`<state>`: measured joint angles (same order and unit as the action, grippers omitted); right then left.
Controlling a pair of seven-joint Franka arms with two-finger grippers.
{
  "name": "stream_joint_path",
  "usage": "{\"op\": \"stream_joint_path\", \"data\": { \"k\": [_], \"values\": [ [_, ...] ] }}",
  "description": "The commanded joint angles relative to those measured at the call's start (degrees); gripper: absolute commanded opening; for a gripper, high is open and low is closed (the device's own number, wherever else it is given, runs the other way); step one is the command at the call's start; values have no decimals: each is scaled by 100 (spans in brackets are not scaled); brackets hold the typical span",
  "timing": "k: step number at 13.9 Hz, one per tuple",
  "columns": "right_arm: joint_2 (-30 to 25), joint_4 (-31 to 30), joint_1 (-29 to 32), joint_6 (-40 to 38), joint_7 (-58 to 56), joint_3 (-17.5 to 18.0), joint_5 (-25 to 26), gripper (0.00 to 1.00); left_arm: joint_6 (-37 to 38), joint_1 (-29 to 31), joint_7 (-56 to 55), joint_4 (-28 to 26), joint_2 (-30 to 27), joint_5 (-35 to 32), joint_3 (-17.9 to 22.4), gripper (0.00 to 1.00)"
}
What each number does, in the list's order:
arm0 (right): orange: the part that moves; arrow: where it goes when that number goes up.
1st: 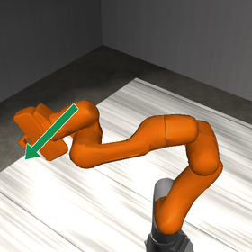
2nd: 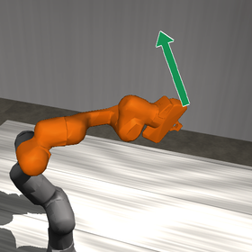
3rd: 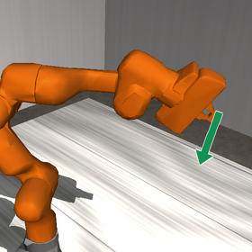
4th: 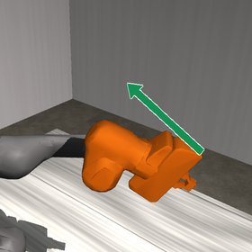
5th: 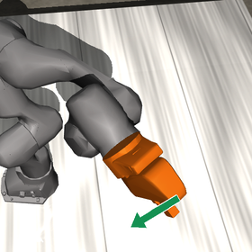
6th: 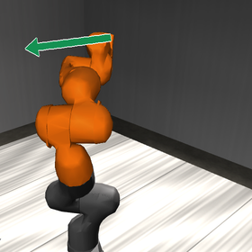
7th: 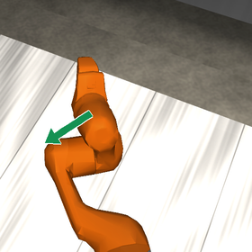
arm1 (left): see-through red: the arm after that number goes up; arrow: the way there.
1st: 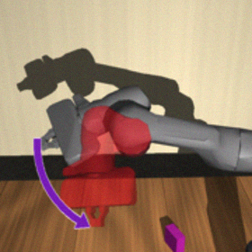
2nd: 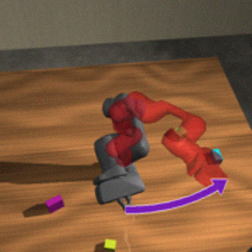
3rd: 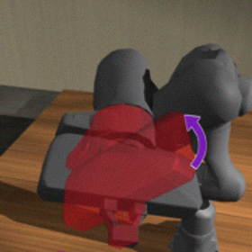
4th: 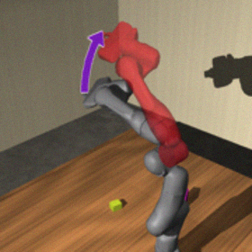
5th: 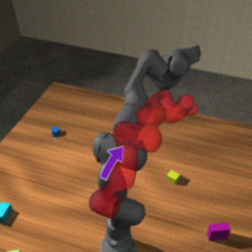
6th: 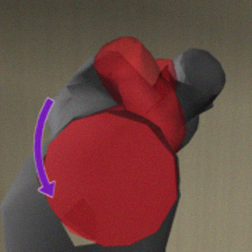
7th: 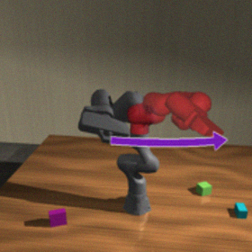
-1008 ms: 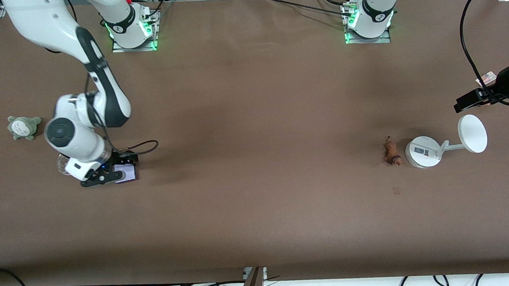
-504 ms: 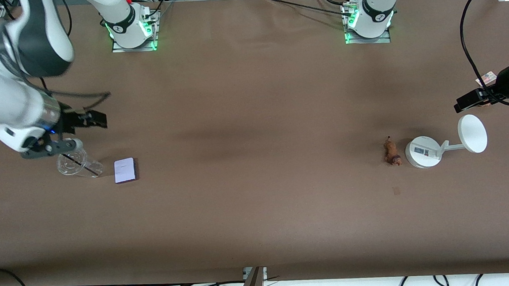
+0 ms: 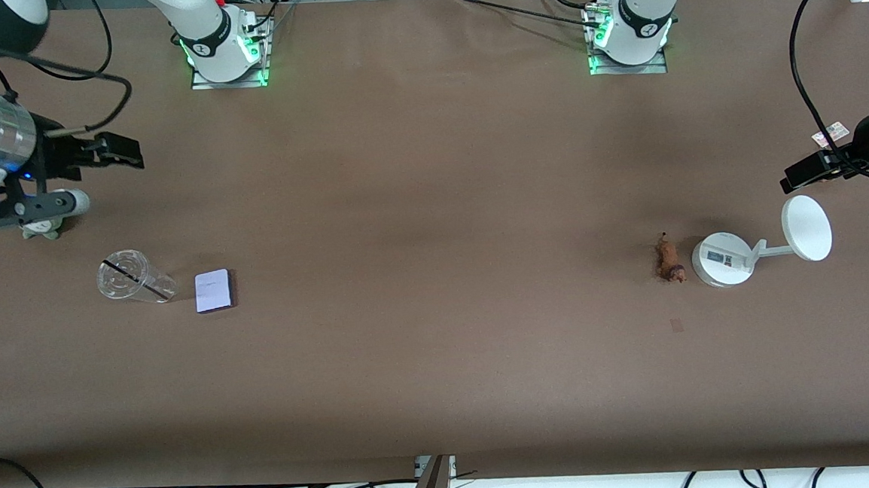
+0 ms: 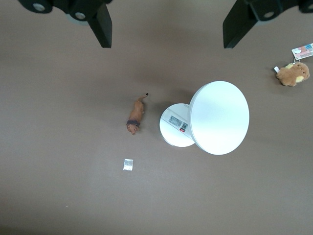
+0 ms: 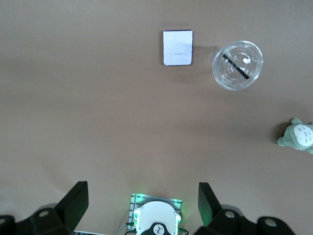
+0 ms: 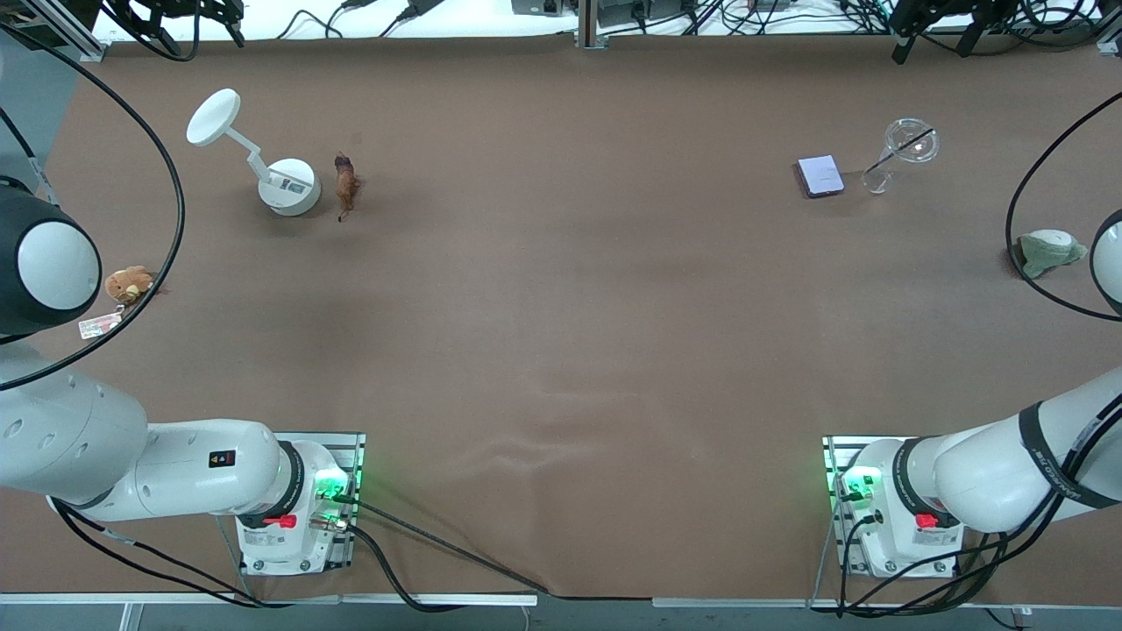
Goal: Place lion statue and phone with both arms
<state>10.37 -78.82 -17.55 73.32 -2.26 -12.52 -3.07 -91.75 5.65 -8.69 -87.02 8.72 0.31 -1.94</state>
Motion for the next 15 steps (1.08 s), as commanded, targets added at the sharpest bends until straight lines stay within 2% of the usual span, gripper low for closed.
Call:
{"op": "stream_joint_path", "data": {
  "k": [1, 5, 10, 12, 13, 15],
  "values": [
    [158, 253, 24, -213, 50, -14, 8, 99, 157, 33, 122, 221, 95, 39, -8, 100],
    [158, 253, 33, -213, 50, -23, 8, 99, 166, 33, 122, 221, 95, 39, -8, 100],
    [158, 253, 50, -519, -38, -339, -9, 99, 166, 41, 122, 221, 95, 39, -8, 100],
    [141, 244, 199, -547, -38, -348, -71, 99, 166, 42, 122, 230, 95, 74, -8, 100],
    [19, 174, 391, -538, -38, -261, -71, 99, 166, 42, 122, 230, 95, 66, -8, 100],
    [-122, 25, 1022, -459, -29, 421, -27, 99, 166, 42, 122, 221, 95, 66, -8, 100]
  ]
}}
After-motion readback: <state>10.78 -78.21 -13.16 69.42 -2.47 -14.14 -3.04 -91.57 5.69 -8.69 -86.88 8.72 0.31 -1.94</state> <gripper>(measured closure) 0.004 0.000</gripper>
